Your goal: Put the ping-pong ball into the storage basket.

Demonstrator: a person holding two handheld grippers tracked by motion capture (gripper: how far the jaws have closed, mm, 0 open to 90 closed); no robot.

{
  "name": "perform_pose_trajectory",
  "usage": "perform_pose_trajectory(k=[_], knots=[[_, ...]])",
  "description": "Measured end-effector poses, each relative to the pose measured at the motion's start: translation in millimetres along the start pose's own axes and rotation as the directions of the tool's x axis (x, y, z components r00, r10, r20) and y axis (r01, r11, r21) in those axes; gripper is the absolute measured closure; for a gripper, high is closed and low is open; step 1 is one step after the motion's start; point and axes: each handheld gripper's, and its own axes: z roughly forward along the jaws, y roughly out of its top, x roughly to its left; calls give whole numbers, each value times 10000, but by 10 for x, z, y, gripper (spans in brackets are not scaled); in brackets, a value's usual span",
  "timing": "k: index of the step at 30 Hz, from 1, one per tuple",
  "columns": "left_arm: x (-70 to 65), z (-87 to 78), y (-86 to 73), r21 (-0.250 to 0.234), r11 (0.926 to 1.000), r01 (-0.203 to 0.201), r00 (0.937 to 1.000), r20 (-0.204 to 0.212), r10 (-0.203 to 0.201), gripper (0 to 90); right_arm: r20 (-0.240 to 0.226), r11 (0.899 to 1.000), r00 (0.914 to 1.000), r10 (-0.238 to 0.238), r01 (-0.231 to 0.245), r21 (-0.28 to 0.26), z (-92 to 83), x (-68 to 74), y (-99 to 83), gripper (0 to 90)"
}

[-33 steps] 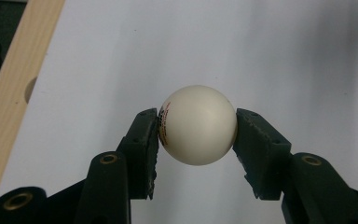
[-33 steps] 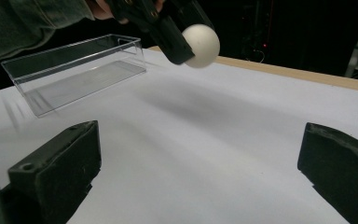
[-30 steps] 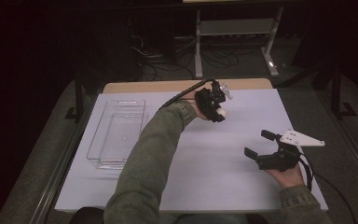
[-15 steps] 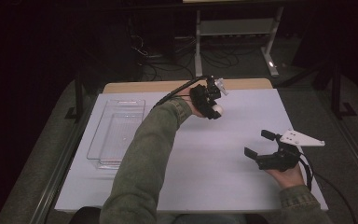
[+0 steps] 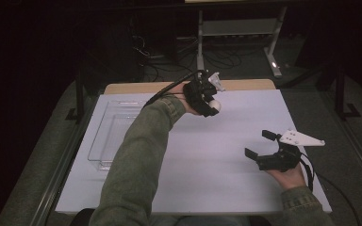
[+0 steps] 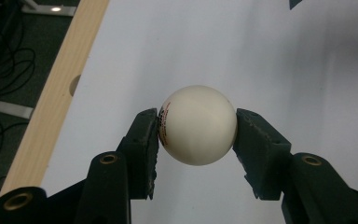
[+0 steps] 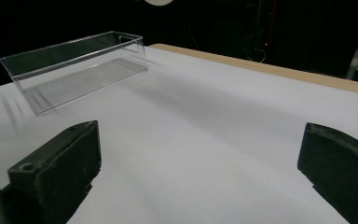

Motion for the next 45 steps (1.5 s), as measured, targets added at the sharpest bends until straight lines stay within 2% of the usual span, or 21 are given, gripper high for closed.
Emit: perform_pose_trajectory(k=[5,10,17,23,35,45], knots=[[-9,-153,23,-197,9998,12,9998,-204,-16,507,-10,9999,10000,-89,89,56,0,23,7,0],[-20,-241,43,-132,9998,-122,9990,-431,116,507,5,9998,9999,-136,135,134,-1,34,5,0],[-48,-334,92,-173,9994,-290,9984,-488,281,507,28,9998,9999,-132,131,170,-6,22,0,0],[-40,-461,13,-57,9997,-219,9980,-601,215,507,-3,9996,9998,-178,178,222,-20,23,-7,0],[-114,-656,-75,339,9977,-581,9956,-716,604,507,-9,9996,9998,-219,219,191,-24,22,-3,0],[-133,-823,-214,679,9959,-603,9944,-831,659,507,-15,9996,9998,-201,201,185,-20,18,-3,0]])
